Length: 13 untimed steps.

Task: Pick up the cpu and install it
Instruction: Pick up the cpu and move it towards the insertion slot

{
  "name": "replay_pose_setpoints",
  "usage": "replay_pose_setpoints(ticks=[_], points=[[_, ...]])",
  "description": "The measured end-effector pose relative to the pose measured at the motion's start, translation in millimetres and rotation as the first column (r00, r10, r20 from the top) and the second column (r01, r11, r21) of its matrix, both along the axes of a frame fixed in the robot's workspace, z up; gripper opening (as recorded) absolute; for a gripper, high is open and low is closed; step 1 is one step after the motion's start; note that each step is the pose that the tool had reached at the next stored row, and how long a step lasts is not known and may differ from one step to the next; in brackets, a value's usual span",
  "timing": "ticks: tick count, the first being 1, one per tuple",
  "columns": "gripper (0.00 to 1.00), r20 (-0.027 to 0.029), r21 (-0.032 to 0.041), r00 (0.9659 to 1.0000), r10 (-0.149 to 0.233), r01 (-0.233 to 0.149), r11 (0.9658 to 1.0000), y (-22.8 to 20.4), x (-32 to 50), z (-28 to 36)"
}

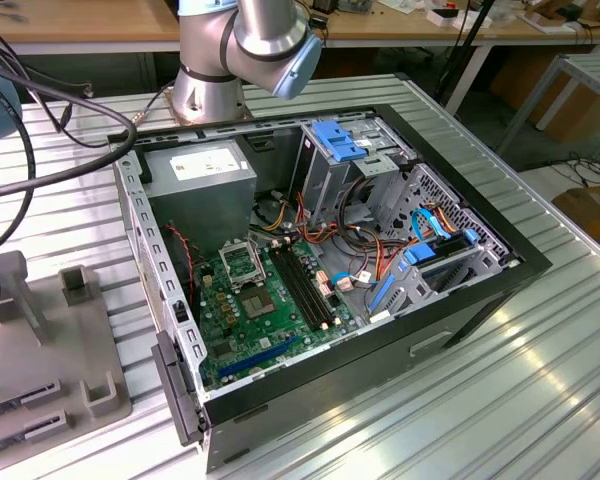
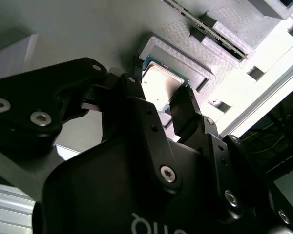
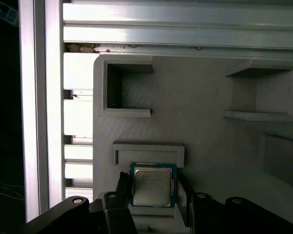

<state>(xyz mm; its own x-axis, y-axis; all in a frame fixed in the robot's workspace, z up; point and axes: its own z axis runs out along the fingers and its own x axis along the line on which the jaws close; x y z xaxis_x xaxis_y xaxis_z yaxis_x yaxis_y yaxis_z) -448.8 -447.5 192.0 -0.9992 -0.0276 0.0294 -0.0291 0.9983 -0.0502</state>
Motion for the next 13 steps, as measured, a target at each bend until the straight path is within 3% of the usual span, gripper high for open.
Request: replay_pose_setpoints(ticks=[9, 13], points=[[0.47, 0.0002, 0.0001, 1.0000, 0.000, 0.000, 1.0000, 0.0, 0.0, 0.1], [0.47, 0.0001, 0.0001, 1.0000, 0.000, 0.000, 1.0000, 0.0, 0.0, 3.1]])
